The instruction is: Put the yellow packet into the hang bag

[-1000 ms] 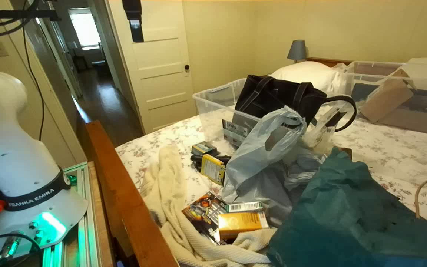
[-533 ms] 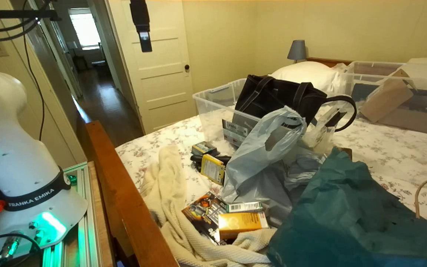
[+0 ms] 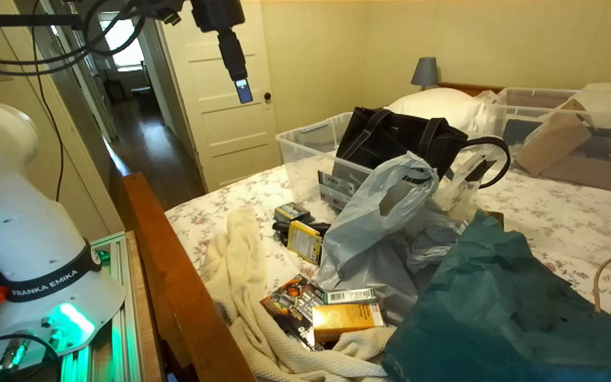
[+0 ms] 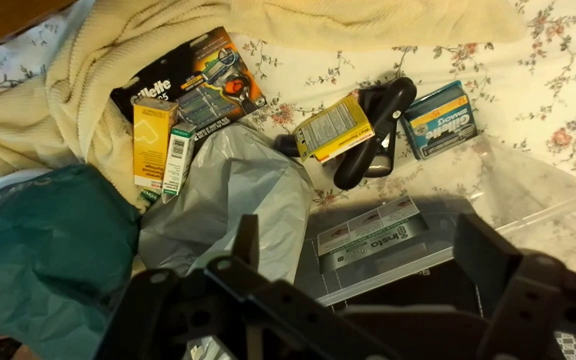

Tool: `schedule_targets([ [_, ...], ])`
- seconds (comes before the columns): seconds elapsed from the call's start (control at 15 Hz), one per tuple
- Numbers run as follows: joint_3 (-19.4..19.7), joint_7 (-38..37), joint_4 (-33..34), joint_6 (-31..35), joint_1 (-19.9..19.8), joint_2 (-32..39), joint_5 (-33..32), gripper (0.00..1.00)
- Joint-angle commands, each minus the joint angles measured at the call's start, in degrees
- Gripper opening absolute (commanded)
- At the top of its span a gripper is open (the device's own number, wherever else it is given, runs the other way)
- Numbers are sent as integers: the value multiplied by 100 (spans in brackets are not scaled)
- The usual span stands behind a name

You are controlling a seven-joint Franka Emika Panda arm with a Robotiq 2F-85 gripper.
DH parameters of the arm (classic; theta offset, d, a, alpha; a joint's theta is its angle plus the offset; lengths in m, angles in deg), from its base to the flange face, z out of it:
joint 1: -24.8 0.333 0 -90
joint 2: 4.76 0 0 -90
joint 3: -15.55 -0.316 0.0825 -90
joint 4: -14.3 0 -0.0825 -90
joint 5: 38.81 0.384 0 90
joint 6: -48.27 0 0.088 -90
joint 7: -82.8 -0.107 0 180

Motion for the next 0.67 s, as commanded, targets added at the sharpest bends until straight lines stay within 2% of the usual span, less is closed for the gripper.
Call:
schedule_targets([
  [0.0, -24, 11, 14, -5, -30, 6, 19, 100],
  [0.13, -24, 5, 15, 12, -32, 6, 19, 100],
  [0.27, -323, -850, 142, -153, -315, 488, -158, 100],
  [0.33, -412, -1146, 99, -17, -380, 669, -198, 100],
  [0.6, -574, -2356, 224, 85, -533, 1340, -63, 100],
])
